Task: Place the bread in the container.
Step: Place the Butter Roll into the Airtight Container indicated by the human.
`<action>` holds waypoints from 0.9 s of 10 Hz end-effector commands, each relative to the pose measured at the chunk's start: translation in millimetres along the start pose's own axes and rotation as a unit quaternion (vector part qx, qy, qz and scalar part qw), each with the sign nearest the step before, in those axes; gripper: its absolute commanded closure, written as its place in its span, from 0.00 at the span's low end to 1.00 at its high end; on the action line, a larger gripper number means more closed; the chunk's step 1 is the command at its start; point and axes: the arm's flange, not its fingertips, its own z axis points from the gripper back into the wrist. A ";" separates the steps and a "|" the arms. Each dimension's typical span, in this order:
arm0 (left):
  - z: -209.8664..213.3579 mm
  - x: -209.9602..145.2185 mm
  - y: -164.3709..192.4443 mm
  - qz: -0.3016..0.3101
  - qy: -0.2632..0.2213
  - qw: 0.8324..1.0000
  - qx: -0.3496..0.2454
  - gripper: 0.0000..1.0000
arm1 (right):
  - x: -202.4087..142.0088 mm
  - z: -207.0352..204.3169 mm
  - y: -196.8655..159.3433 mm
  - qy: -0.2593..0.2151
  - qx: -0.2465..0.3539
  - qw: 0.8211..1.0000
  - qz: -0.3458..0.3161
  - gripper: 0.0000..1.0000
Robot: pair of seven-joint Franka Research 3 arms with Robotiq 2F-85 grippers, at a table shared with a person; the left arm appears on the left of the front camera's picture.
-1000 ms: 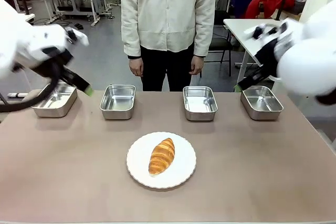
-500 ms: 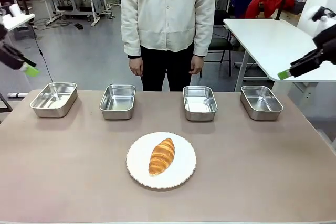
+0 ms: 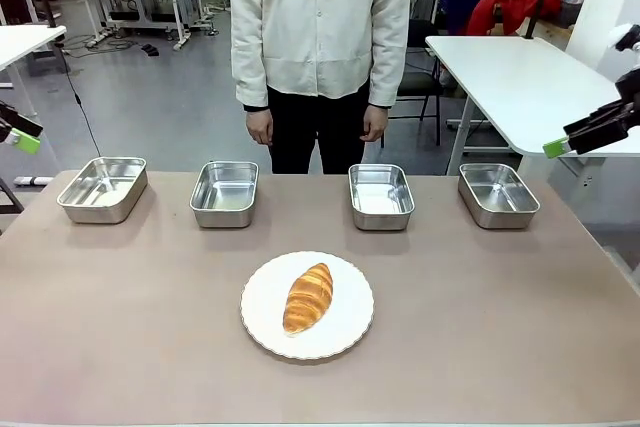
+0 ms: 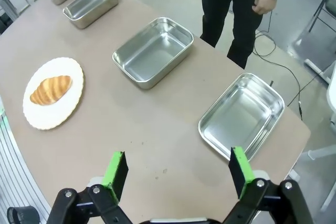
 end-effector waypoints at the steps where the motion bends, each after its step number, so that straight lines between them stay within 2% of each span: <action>1: 0.9 5.4 -3.5 0.006 -0.006 1.000 -0.004 0.00 | 2.3 2.0 0.4 0.001 0.002 1.000 0.002 0.00; 3: -2.8 4.4 -1.9 -0.002 0.005 1.000 -0.001 0.00 | 1.6 -0.5 2.0 0.005 -0.004 1.000 0.000 0.00; 6: 39.9 -18.8 24.6 0.020 -0.055 0.998 0.037 0.00 | -7.0 18.6 -41.8 -0.027 0.002 1.000 0.003 0.00; 9: 61.4 -30.9 35.7 0.002 -0.097 0.991 0.098 0.00 | -17.9 31.9 -75.0 -0.057 0.010 0.998 -0.006 0.00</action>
